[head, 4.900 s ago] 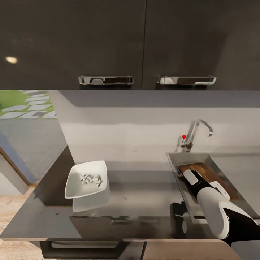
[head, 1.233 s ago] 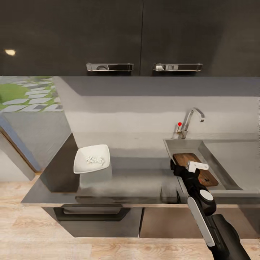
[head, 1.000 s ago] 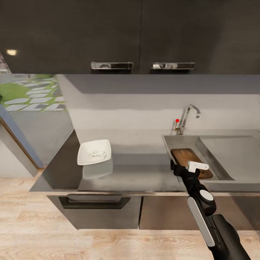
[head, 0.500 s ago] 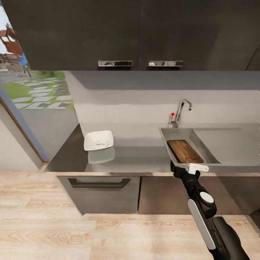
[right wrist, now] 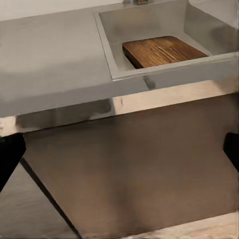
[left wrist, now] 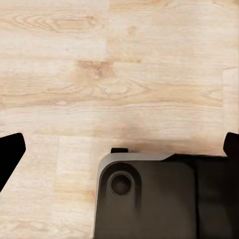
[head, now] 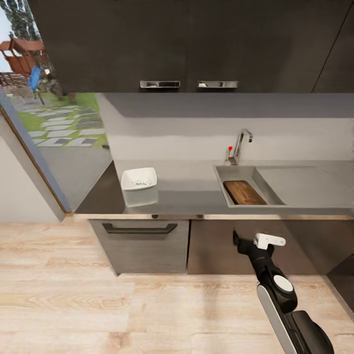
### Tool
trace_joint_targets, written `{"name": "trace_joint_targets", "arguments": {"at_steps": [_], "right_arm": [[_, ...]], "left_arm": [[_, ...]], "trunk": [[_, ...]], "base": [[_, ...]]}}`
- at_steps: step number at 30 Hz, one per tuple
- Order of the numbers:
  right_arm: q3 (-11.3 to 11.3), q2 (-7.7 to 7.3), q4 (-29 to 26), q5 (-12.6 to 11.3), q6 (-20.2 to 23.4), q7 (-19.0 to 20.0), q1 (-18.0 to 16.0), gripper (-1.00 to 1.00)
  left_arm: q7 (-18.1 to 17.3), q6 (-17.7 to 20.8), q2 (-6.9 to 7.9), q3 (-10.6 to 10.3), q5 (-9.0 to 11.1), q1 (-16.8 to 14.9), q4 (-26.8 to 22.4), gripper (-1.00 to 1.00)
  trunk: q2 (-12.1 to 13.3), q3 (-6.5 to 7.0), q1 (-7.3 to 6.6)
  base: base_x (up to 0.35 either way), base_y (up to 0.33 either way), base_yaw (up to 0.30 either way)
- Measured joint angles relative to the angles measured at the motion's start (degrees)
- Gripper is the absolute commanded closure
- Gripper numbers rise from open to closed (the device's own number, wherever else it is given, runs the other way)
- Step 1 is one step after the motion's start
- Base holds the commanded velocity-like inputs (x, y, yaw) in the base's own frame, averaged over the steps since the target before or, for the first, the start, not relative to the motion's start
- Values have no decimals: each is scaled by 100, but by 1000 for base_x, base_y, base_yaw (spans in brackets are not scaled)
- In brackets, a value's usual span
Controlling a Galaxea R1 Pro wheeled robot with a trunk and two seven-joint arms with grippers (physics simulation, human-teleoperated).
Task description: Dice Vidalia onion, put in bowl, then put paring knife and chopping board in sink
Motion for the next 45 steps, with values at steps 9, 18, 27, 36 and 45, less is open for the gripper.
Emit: {"name": "trace_joint_targets", "arguments": {"at_steps": [9, 18, 27, 36, 45], "right_arm": [[0, -3, 33, 152, -147, 28, 361, -100], [-2, -20, 472, 321, -423, 606, 622, -100], [0, -17, 1990, 808, -1604, 693, 661, -100], [-1, -14, 4332, 882, -2765, 1861, 664, -100], [-8, -3, 6572, 882, -3937, 2044, 664, -100]], "left_arm": [[0, 0, 0, 0, 0, 2, -7, -100], [0, 0, 0, 0, 0, 0, -17, -100], [0, 0, 0, 0, 0, 1, -30, -100], [0, 0, 0, 0, 0, 3, -27, -100], [0, 0, 0, 0, 0, 2, -30, -100]], "trunk": [[0, 0, -3], [-1, 0, -3], [-1, -1, -3], [-1, -1, -3], [-1, -1, -3]], "base": [[-212, 0, 0], [-15, 0, 0], [0, 0, 0], [0, 0, 0], [0, 0, 0]]}}
